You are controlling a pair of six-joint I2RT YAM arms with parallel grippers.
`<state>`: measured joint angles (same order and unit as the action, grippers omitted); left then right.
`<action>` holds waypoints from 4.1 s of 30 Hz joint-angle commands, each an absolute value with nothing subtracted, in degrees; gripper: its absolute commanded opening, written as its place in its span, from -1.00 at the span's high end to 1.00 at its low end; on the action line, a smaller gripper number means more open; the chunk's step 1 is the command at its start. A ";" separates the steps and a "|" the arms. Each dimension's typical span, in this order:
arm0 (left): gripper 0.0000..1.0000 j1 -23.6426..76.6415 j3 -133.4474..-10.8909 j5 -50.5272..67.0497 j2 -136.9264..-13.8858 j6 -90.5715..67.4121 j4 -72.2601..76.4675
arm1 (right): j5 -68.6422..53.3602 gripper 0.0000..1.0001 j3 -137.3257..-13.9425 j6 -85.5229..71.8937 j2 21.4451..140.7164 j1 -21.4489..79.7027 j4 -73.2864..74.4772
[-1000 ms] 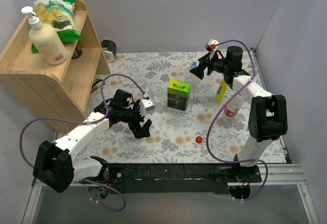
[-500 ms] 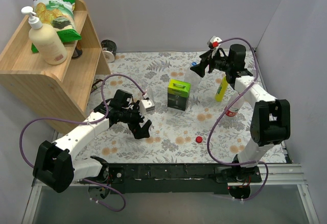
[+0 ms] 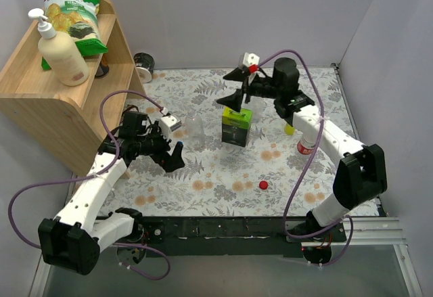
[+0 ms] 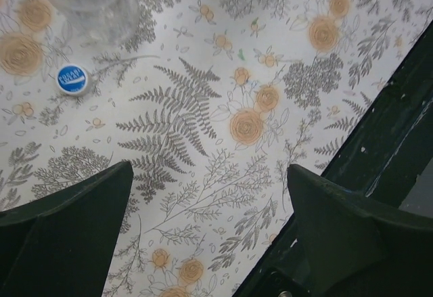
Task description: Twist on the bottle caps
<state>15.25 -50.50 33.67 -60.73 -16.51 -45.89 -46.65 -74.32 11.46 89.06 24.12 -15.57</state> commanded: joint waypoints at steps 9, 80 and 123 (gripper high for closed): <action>-0.96 12.39 -54.31 35.42 -53.53 -19.86 -48.07 | -45.09 -0.87 -84.37 13.01 103.61 36.20 -17.67; -0.24 24.35 -50.45 24.79 -75.32 -32.35 1.58 | -29.71 0.97 -84.73 -30.59 96.77 34.80 -19.07; 1.00 1.59 -76.21 43.32 -58.10 -33.31 -24.00 | -35.60 -0.41 -102.74 37.09 124.62 47.28 16.44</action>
<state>3.86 -78.22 39.55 -61.67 -31.11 -22.41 -38.33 -101.43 32.67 123.68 46.26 15.97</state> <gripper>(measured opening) 0.569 0.699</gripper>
